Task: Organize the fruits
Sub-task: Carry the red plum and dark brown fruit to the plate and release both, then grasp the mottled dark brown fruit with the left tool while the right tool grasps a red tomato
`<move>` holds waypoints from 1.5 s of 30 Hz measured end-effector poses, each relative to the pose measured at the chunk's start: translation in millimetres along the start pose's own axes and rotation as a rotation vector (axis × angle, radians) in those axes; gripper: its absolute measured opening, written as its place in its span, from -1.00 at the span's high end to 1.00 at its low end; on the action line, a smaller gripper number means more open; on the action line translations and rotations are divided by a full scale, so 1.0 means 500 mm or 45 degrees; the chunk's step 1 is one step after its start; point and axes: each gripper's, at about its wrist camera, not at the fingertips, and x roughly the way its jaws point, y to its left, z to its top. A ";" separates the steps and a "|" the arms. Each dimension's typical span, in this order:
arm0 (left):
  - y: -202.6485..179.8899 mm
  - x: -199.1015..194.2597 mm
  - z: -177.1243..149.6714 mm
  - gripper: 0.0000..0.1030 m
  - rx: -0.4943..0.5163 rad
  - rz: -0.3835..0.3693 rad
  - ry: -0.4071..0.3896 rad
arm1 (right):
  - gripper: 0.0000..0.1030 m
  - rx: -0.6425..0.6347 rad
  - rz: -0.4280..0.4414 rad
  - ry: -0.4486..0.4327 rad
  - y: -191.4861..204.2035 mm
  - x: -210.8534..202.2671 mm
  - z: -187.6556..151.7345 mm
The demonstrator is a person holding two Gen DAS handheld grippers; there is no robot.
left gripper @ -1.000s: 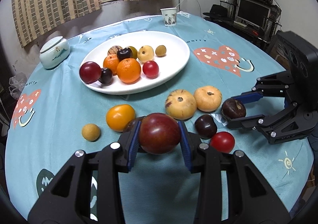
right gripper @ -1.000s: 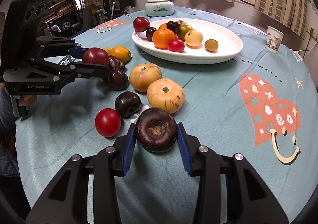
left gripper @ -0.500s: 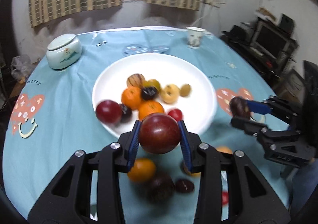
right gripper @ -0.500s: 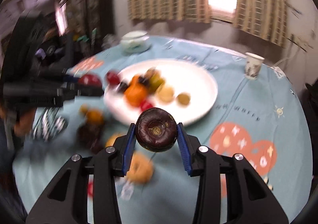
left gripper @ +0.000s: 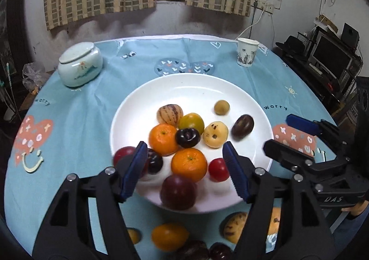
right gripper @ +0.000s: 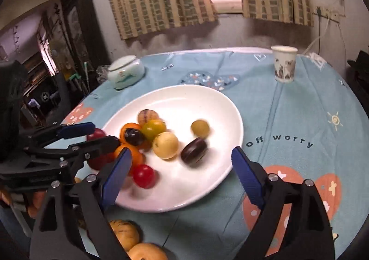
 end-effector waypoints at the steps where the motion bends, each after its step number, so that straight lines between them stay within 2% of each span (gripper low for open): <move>1: 0.005 -0.014 -0.007 -0.34 0.012 0.012 -0.008 | -0.71 -0.012 -0.011 -0.006 0.006 -0.011 -0.005; 4: 0.024 -0.057 -0.041 -0.42 0.020 0.008 -0.003 | -0.71 0.012 0.038 0.050 0.010 -0.039 -0.027; 6: 0.029 -0.086 -0.076 -0.46 0.073 0.002 0.003 | -0.71 0.009 0.069 0.110 0.022 -0.065 -0.059; 8: 0.032 -0.113 -0.125 -0.52 0.123 -0.012 0.010 | -0.71 -0.098 0.079 0.130 0.054 -0.103 -0.111; 10: 0.027 -0.127 -0.177 -0.54 0.169 -0.089 0.039 | -0.71 -0.237 0.050 0.134 0.097 -0.136 -0.166; 13: 0.020 -0.121 -0.223 -0.54 0.209 -0.168 0.069 | -0.71 -0.368 0.099 0.160 0.147 -0.157 -0.236; 15: 0.013 -0.112 -0.233 -0.54 0.239 -0.144 0.093 | -0.70 -0.402 0.094 0.189 0.165 -0.150 -0.256; 19: 0.030 -0.118 -0.233 -0.54 0.206 -0.209 0.075 | -0.60 -0.363 0.131 0.235 0.168 -0.134 -0.253; 20: 0.036 -0.121 -0.232 -0.54 0.192 -0.221 0.065 | -0.47 -0.349 0.123 0.254 0.162 -0.127 -0.252; 22: 0.052 -0.123 -0.229 -0.54 0.134 -0.231 0.059 | -0.42 -0.317 0.135 0.286 0.157 -0.118 -0.249; 25: 0.072 -0.120 -0.226 -0.54 0.057 -0.245 0.070 | -0.02 -0.325 0.155 0.326 0.159 -0.107 -0.253; 27: 0.069 -0.120 -0.226 -0.54 0.061 -0.244 0.069 | 0.01 -0.350 0.163 0.364 0.168 -0.095 -0.256; 31: 0.051 -0.119 -0.233 -0.54 0.125 -0.251 0.075 | 0.33 -0.404 0.161 0.381 0.185 -0.082 -0.261; 36: 0.019 -0.107 -0.249 -0.54 0.214 -0.252 0.108 | 0.40 -0.418 0.170 0.343 0.174 -0.097 -0.260; 41: 0.004 -0.092 -0.256 -0.51 0.254 -0.237 0.122 | 0.40 -0.315 0.167 0.252 0.128 -0.126 -0.240; 45: 0.012 -0.073 -0.256 -0.31 0.234 -0.217 0.169 | 0.40 -0.276 0.169 0.240 0.115 -0.129 -0.235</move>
